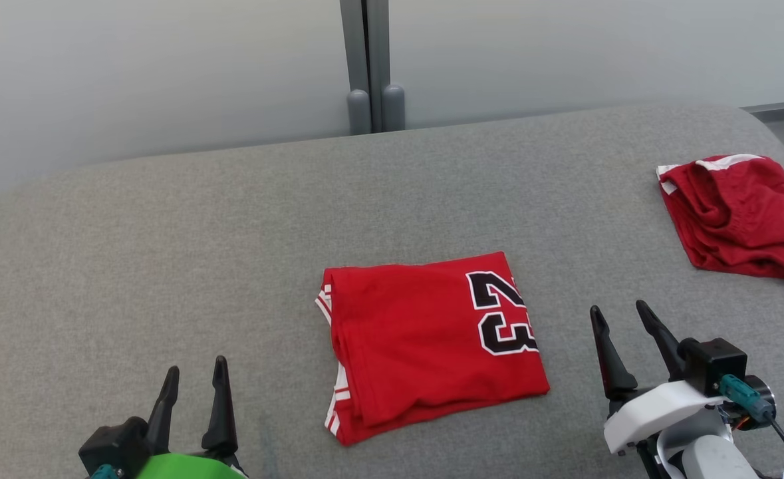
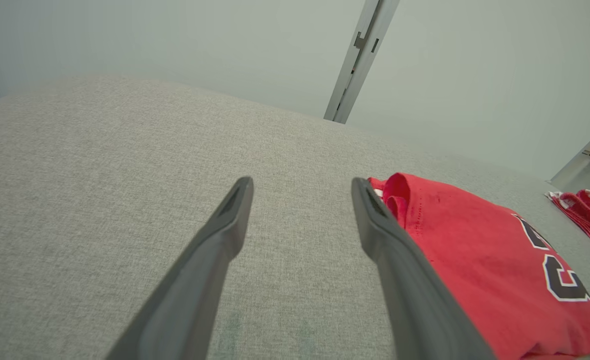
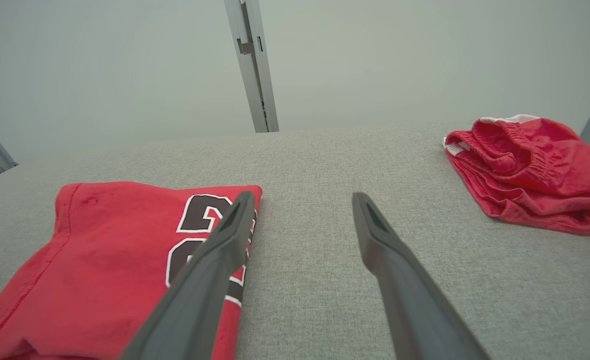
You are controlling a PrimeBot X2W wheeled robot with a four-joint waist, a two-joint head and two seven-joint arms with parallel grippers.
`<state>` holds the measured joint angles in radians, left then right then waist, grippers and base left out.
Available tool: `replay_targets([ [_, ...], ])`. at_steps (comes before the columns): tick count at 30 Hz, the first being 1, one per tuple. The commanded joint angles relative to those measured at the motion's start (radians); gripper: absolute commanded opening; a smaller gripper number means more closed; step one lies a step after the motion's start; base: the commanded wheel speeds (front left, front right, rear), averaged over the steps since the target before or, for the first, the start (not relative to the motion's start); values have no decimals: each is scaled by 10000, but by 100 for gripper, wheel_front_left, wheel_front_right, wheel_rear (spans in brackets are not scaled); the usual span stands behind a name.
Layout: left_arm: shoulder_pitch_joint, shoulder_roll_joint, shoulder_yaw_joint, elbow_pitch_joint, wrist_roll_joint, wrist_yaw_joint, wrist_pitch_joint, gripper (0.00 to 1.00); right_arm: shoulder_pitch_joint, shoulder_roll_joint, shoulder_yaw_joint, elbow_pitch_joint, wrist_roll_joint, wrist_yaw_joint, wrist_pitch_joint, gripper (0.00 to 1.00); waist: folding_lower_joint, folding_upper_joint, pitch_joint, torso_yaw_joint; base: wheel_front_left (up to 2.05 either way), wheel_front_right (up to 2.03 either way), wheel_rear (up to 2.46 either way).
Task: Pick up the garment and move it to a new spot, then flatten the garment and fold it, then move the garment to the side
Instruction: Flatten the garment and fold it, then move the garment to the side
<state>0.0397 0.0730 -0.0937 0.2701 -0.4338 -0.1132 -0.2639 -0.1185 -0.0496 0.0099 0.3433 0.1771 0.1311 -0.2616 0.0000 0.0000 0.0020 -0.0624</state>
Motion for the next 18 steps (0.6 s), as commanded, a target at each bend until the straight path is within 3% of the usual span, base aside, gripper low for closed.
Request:
replay_targets([
  [1,162,-40,87,44,69,-26,-2,100,83,-25,-27,-67,-103,-10,-45,100,0,0,8,8,0,0,0],
  [18,-185,-155,191,268,383,-168,-2,100,-394,-23,48,123,-486,-10,-44,100,0,0,175,131,0,0,0],
])
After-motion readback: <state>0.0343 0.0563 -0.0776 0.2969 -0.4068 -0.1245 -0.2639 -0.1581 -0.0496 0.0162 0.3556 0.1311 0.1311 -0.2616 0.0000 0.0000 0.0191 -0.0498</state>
